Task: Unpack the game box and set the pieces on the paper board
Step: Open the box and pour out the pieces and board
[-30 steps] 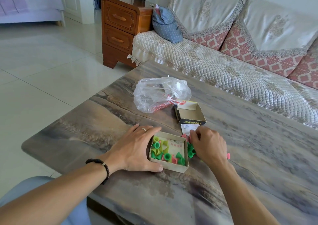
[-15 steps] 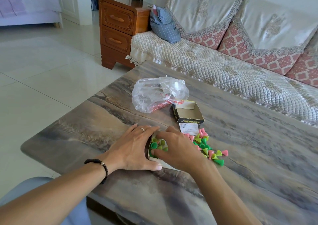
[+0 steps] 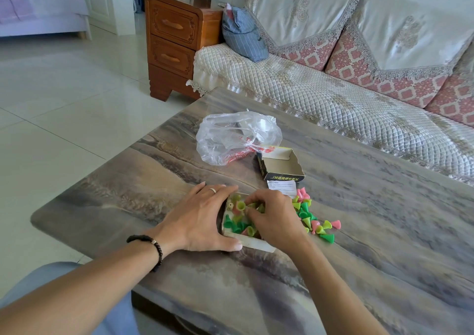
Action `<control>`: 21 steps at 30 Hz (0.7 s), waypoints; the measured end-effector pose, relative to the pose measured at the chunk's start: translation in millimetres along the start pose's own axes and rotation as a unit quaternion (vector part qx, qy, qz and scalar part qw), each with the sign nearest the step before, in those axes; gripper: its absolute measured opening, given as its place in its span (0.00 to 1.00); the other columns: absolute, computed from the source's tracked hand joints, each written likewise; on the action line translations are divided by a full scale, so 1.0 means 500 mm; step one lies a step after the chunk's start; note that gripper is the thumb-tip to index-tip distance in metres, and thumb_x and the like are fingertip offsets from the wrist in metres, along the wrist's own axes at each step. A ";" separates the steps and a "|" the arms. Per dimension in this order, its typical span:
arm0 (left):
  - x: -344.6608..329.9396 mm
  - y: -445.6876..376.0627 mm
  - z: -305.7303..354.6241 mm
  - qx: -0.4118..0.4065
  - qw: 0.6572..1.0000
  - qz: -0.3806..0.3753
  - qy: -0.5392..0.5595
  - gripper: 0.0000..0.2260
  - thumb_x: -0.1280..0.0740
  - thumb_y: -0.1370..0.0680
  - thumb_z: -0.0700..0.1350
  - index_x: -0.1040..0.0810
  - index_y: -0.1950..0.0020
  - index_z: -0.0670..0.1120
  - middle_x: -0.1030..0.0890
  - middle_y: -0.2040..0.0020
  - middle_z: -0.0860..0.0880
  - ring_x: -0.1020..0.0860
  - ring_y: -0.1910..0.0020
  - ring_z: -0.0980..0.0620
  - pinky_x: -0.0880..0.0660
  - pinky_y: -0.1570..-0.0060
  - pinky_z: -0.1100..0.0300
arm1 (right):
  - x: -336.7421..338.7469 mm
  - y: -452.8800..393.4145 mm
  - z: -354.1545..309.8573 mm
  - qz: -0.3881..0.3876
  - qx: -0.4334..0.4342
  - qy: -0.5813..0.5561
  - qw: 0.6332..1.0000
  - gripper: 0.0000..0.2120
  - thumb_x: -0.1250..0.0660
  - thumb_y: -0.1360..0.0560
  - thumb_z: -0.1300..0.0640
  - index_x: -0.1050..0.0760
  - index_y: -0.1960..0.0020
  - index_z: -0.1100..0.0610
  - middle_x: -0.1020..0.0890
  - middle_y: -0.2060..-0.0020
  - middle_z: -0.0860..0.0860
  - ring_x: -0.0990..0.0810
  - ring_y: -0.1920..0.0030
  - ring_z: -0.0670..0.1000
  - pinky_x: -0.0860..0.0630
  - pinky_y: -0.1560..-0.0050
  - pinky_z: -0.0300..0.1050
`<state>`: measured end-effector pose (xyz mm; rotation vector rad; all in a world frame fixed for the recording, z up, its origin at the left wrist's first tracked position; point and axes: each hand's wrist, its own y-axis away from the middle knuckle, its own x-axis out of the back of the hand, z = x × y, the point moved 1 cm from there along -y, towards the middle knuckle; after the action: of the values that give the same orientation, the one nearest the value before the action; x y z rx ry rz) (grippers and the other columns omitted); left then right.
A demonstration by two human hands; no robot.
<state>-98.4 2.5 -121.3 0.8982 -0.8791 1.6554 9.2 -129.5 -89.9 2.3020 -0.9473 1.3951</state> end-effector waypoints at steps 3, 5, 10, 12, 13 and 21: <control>0.001 -0.001 0.000 0.001 1.000 0.003 0.005 0.49 0.29 0.37 0.69 0.46 0.23 0.54 0.35 0.26 0.50 0.44 0.26 0.58 0.58 0.29 0.64 | 0.015 -0.007 0.008 0.044 -0.032 -0.048 0.997 0.04 0.31 0.27 0.59 0.19 0.53 0.53 0.21 0.62 0.42 0.25 0.64 0.39 0.32 0.66 0.25; 0.001 -0.001 -0.002 -0.001 1.000 0.002 0.003 0.49 0.29 0.37 0.70 0.46 0.23 0.54 0.35 0.26 0.51 0.43 0.26 0.57 0.57 0.28 0.63 | 0.037 -0.015 0.024 0.079 -0.058 -0.077 0.992 0.03 0.30 0.27 0.60 0.19 0.55 0.53 0.23 0.65 0.39 0.26 0.65 0.39 0.32 0.65 0.25; -0.001 0.000 -0.005 -0.002 1.000 0.002 0.000 0.50 0.30 0.38 0.71 0.47 0.23 0.54 0.36 0.25 0.52 0.43 0.27 0.58 0.56 0.27 0.62 | 0.068 -0.021 0.092 0.129 -0.113 -0.005 0.985 0.05 0.32 0.27 0.62 0.19 0.54 0.57 0.19 0.61 0.48 0.22 0.58 0.52 0.26 0.55 0.44; -0.002 -0.001 -0.006 -0.001 1.000 0.004 -0.001 0.50 0.30 0.38 0.72 0.47 0.23 0.54 0.36 0.25 0.52 0.43 0.27 0.58 0.55 0.27 0.61 | 0.061 -0.020 0.112 0.099 -0.114 0.035 0.988 0.03 0.32 0.26 0.59 0.20 0.55 0.56 0.18 0.58 0.51 0.21 0.59 0.53 0.23 0.56 0.47; -0.003 -0.002 -0.006 -0.002 1.000 0.003 -0.001 0.50 0.30 0.38 0.72 0.47 0.23 0.54 0.36 0.25 0.52 0.43 0.27 0.58 0.54 0.26 0.60 | 0.058 -0.018 0.116 0.084 -0.110 0.051 0.989 0.04 0.32 0.26 0.56 0.20 0.54 0.56 0.17 0.57 0.52 0.20 0.59 0.53 0.22 0.57 0.49; -0.001 0.000 -0.003 0.004 1.000 -0.002 0.006 0.49 0.29 0.37 0.69 0.47 0.23 0.55 0.37 0.25 0.52 0.45 0.27 0.58 0.58 0.28 0.63 | 0.053 0.007 0.015 0.004 0.064 0.042 0.997 0.14 0.31 0.27 0.47 0.22 0.43 0.50 0.20 0.55 0.46 0.21 0.55 0.46 0.24 0.53 0.44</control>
<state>-98.5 3.8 -122.4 0.8933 -0.8635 1.6601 20.4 -146.6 -71.1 2.3119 -0.8670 1.5849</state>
